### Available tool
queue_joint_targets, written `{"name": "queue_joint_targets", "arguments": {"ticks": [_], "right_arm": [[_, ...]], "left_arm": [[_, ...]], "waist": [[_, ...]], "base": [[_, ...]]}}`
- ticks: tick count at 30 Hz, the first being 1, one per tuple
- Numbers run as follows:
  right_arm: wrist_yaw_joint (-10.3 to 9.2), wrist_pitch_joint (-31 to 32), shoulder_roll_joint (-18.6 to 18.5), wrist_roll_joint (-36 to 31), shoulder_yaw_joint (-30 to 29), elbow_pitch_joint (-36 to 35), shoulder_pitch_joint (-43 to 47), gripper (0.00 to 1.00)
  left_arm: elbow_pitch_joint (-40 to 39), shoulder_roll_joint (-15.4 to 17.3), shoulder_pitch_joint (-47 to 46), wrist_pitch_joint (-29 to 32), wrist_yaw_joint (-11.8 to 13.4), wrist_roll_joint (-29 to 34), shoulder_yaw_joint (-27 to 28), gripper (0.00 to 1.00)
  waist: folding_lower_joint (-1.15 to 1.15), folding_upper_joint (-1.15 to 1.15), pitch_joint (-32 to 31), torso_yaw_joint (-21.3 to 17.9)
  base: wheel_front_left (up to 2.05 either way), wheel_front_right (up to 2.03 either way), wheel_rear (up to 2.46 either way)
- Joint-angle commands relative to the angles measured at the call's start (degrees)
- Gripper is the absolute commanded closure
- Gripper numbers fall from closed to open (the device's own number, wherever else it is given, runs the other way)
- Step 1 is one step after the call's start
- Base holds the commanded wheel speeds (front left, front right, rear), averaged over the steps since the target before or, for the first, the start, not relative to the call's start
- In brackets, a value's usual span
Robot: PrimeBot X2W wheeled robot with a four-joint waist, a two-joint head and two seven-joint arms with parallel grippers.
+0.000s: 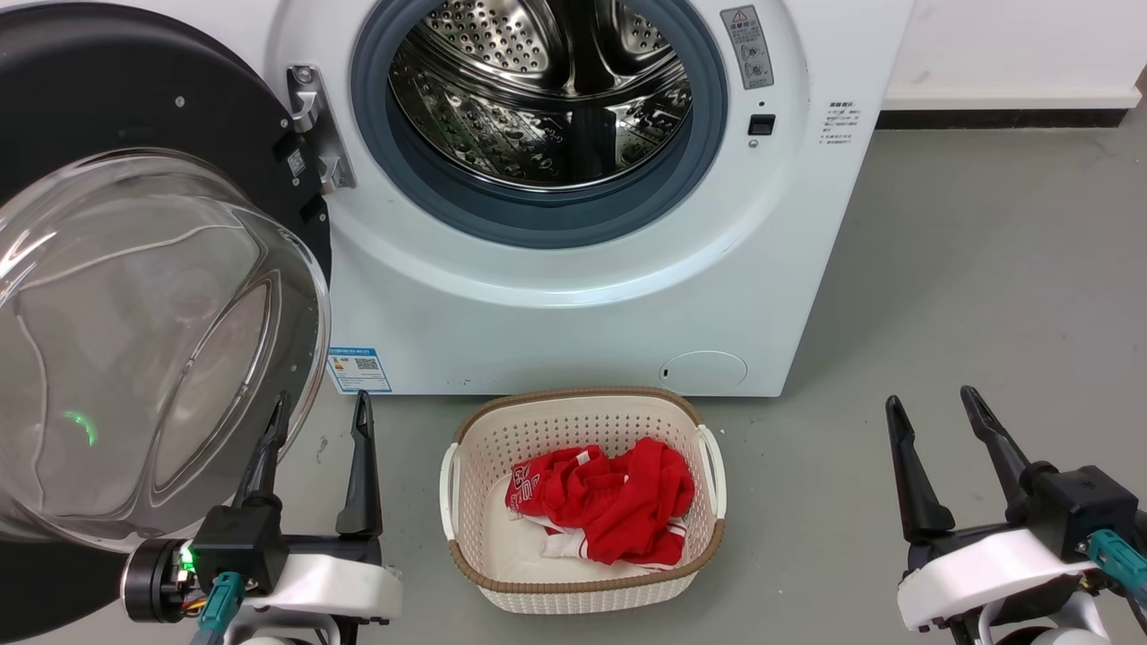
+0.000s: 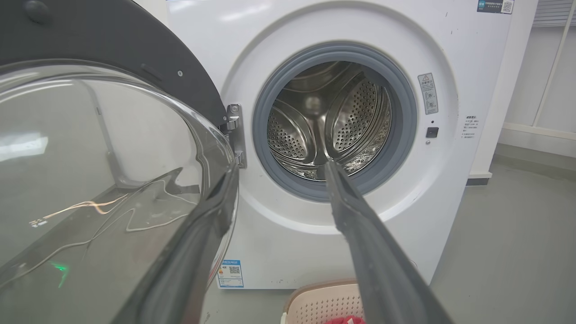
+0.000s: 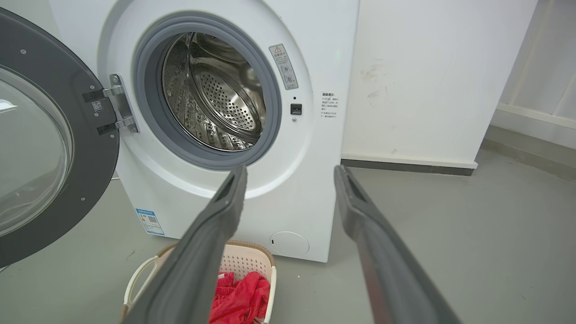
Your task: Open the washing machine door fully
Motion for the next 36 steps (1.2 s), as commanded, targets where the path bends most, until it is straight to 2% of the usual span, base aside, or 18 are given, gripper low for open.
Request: {"name": "queue_joint_targets", "arguments": {"ticks": [1, 19, 20, 23, 36], "right_arm": [[-0.04, -0.2, 0.1, 0.3, 0.1, 0.1, 0.3, 0.00], [-0.04, -0.4, 0.1, 1.2, 0.3, 0.4, 0.0, 0.00], [0.00, -0.2, 0.0, 1.1, 0.3, 0.4, 0.1, 1.00], [0.00, 0.0, 0.0, 1.4, 0.4, 1.9, 1.0, 1.00], [0.00, 1.2, -0.7, 17.5, 0.3, 4.4, -0.4, 1.00]], "left_arm": [[0.1, -0.2, 0.6, -0.1, 0.0, 0.0, 0.2, 0.00], [0.5, -0.1, 0.2, -0.1, -0.6, 0.6, 0.6, 0.00], [0.5, -0.2, 0.4, 0.0, -0.7, 0.4, 0.6, 1.00], [2.4, -0.4, 1.1, 0.4, -0.7, 0.1, 0.7, 1.00], [4.3, -0.6, -0.2, 4.3, -1.8, -15.3, 2.0, 1.00]], "waist": [[0.00, 0.00, -0.1, 0.0], [0.00, 0.00, 0.2, -0.1], [0.00, 0.00, 0.2, -0.1], [0.00, 0.00, 0.2, -0.1], [0.00, 0.00, 0.1, -0.2]], "base": [[0.00, 0.00, 0.00], [0.00, 0.00, 0.00], [0.00, 0.00, 0.00], [0.00, 0.00, 0.00], [0.00, 0.00, 0.00]]}}
